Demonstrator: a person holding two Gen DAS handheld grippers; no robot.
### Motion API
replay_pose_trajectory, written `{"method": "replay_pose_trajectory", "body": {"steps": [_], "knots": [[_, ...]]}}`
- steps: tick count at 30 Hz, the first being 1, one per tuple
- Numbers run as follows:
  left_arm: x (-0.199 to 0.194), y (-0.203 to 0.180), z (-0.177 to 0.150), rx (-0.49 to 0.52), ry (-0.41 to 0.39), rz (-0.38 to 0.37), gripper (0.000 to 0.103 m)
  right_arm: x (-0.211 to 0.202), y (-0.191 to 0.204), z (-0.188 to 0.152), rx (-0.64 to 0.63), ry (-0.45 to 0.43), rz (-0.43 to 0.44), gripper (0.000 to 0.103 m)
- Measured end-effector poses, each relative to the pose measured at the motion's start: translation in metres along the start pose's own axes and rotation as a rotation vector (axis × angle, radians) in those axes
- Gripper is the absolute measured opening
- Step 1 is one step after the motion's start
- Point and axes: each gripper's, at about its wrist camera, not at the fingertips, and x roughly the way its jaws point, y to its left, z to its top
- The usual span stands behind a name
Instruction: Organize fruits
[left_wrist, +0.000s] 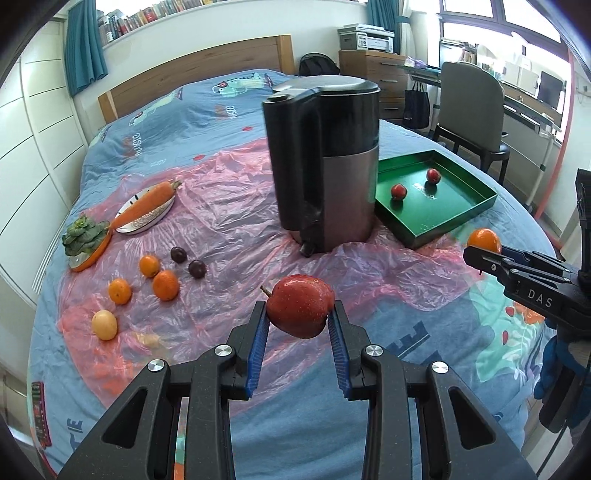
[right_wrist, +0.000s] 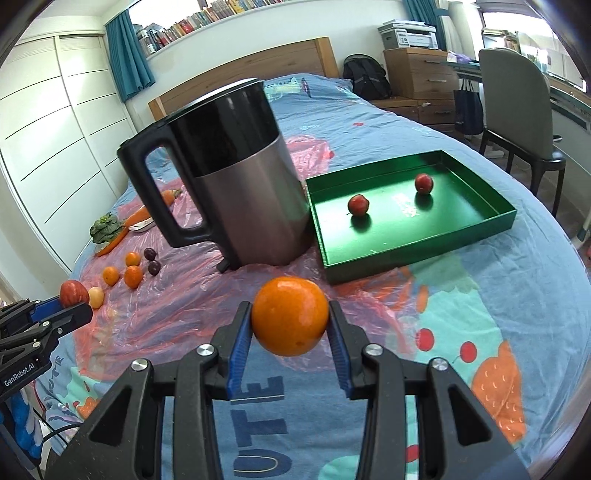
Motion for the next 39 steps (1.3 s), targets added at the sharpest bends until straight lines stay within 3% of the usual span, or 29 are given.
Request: {"method": "replay_pose_trajectory", "body": {"steps": [17, 26, 39], "knots": [[0.050, -0.106, 0.059, 0.144, 0.027, -0.160, 0.028, 0.029, -0.098, 0.041, 0.061, -0.010, -0.100, 0.010], [0.094, -0.144, 0.092, 0.191, 0.038, -0.192, 0.028, 0.063, -0.131, 0.073, 0.056, -0.010, -0.129, 0.010], [0.163, -0.159, 0.128, 0.196, 0.071, -0.177, 0.028, 0.118, -0.154, 0.116, 0.000, 0.000, -0.189, 0.010]]}}
